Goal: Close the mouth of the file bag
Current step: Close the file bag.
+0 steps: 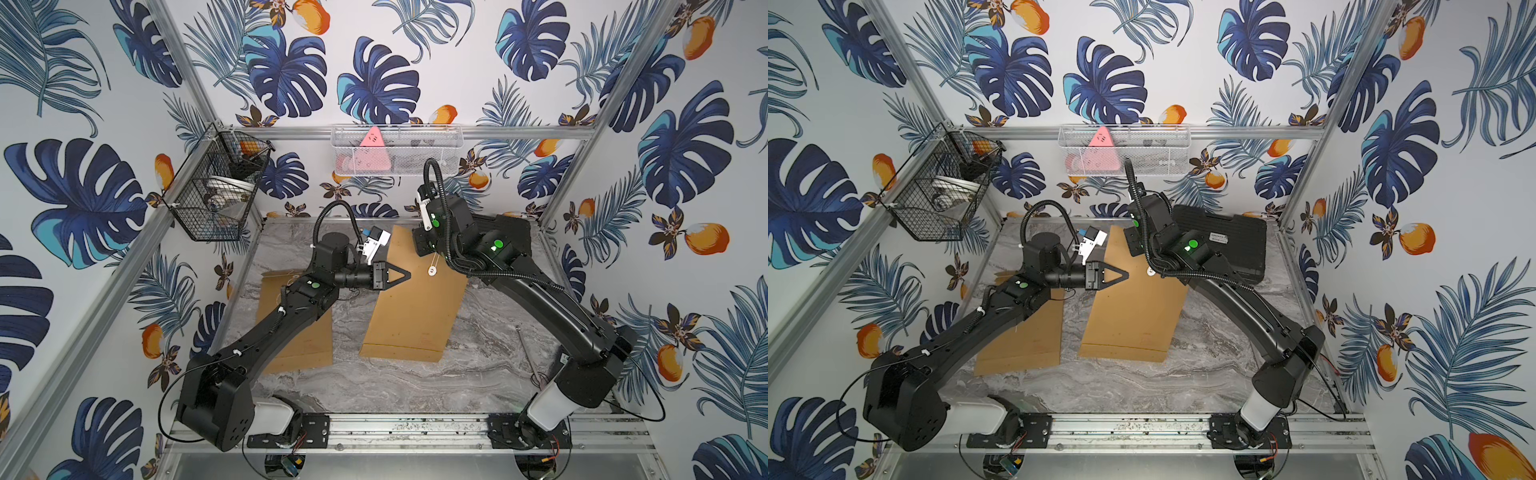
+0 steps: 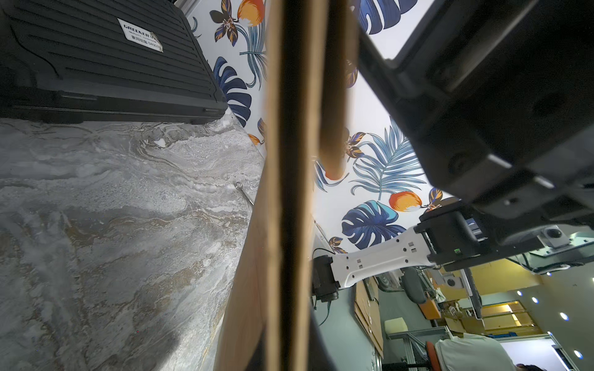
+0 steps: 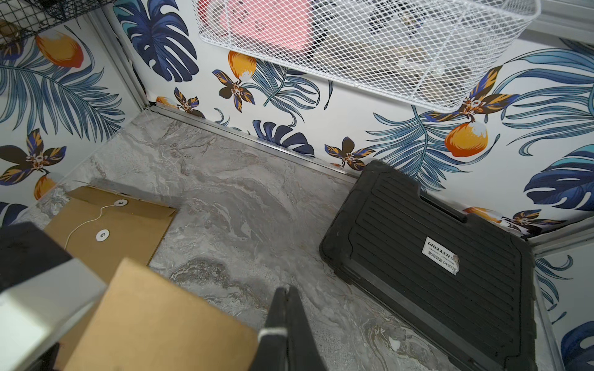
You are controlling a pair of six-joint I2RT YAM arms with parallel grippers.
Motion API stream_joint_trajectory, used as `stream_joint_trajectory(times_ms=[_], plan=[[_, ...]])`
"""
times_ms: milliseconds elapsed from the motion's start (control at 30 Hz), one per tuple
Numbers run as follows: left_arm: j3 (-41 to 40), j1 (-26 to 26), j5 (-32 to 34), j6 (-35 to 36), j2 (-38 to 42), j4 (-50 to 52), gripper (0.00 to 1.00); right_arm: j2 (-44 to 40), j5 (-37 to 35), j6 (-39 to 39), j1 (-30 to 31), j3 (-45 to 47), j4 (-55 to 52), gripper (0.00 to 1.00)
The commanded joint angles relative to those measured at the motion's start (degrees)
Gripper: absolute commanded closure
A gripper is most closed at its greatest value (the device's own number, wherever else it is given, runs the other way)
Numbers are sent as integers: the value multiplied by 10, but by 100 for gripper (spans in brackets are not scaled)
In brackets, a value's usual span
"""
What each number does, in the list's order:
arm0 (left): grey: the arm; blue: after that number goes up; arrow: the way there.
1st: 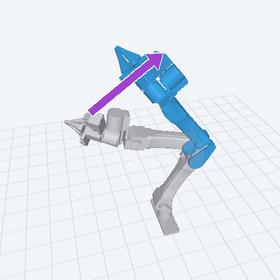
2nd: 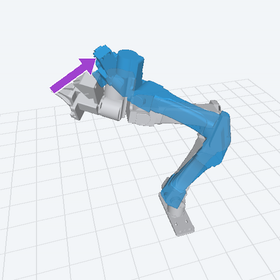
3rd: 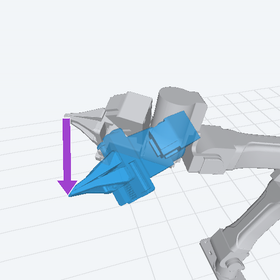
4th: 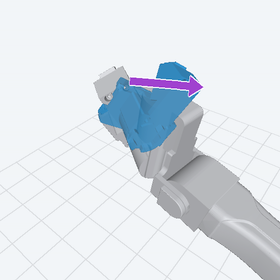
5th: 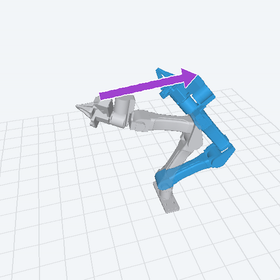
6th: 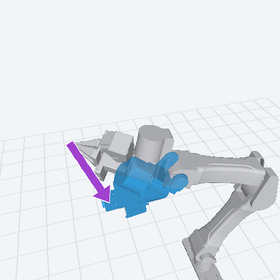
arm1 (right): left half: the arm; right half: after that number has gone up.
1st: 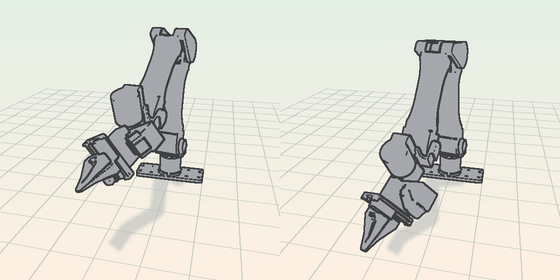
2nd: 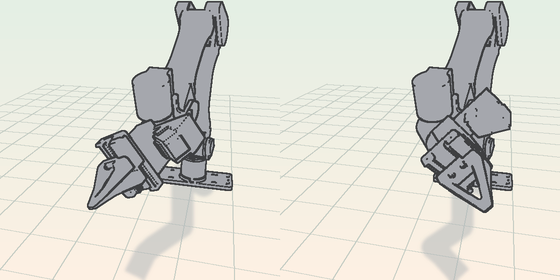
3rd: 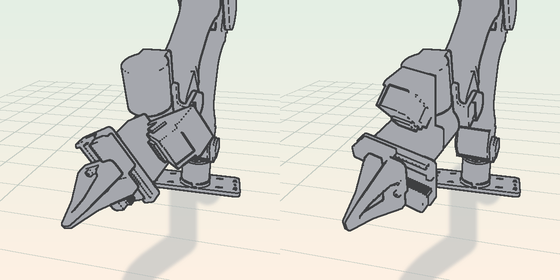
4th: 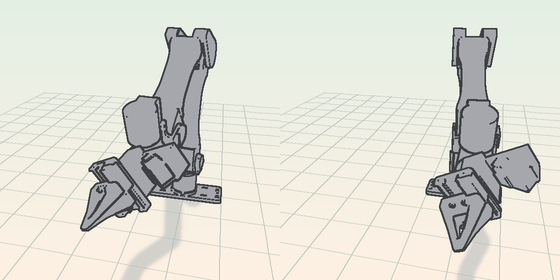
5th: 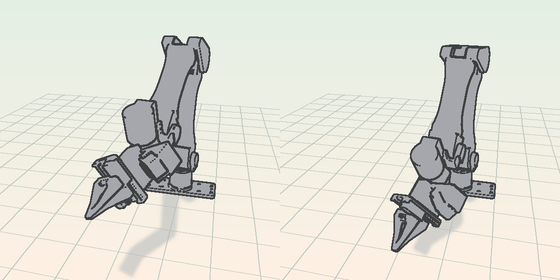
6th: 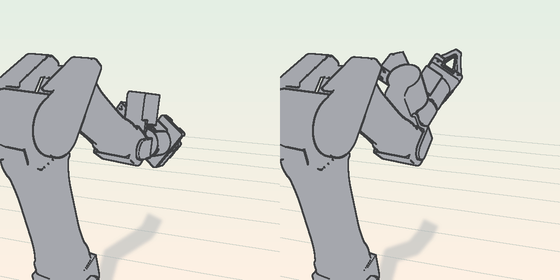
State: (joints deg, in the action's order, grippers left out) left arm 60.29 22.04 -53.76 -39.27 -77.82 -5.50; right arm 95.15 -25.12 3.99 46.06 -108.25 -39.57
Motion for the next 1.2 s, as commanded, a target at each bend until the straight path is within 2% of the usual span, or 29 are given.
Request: stream_joint_trajectory(times_ms=[0,600,800,1033,1167], plan=[[5,0,3,4,-1,-15,100,1,32,24,10,3,-18,100],[45,-24,5,-1,-23,-36,100,-139,38,128,11,228,71,100],[50,-26,-7,-12,-28,-56,100,-160,105,141,-4,275,102,100],[44,-25,-16,-15,-17,-64,100,-189,222,172,-57,325,161,100],[48,-26,-21,-16,-15,-62,100,-206,257,184,-74,356,193,97]])
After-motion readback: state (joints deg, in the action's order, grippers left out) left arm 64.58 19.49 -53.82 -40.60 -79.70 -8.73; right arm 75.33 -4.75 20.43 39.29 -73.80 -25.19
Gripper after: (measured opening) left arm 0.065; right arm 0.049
